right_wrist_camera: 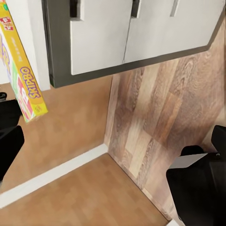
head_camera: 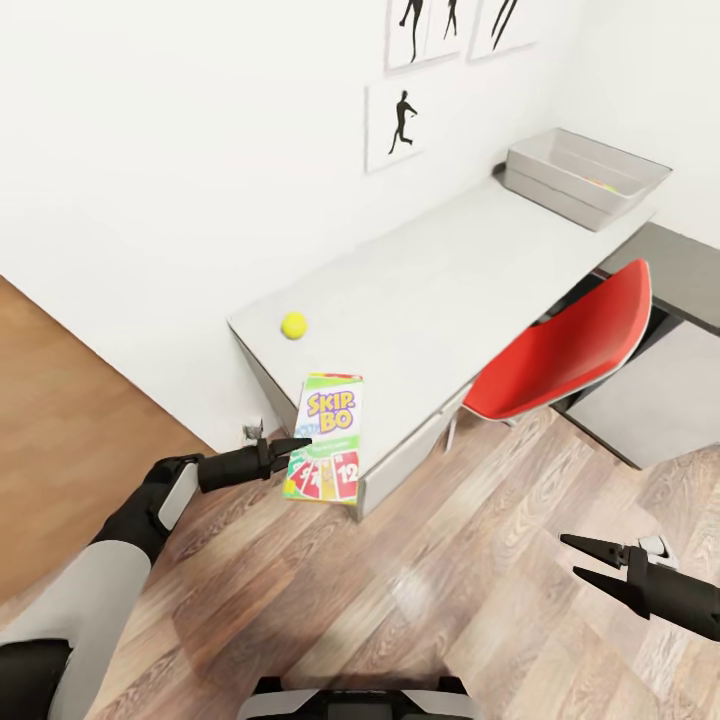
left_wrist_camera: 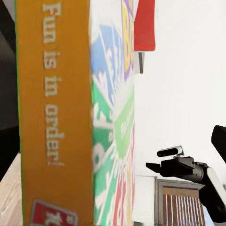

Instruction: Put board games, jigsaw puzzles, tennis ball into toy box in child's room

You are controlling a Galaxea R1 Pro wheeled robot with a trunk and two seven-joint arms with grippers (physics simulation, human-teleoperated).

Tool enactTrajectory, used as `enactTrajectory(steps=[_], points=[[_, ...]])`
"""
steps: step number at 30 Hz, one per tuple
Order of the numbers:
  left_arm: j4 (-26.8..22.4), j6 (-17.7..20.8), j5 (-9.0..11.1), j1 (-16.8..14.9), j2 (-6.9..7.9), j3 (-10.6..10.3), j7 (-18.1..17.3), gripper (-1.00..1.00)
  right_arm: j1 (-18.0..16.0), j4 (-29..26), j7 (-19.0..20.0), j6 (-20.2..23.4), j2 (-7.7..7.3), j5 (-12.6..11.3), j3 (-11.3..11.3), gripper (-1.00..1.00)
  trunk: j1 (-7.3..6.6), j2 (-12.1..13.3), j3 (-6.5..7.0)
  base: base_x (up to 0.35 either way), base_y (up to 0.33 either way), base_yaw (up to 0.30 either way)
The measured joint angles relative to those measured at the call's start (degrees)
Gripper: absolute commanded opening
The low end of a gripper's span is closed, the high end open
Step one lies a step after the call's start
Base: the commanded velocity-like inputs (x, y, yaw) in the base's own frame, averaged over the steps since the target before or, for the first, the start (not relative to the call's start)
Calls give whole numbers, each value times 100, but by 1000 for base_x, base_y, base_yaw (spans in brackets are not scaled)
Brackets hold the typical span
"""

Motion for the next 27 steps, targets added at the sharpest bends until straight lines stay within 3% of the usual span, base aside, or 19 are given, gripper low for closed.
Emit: enactTrajectory(steps=[27], points=[[-4,-7,3,2,14,14,-15,100,-3,18,-1,1,0,2,-3,100,0,0,0,0,0,-25]])
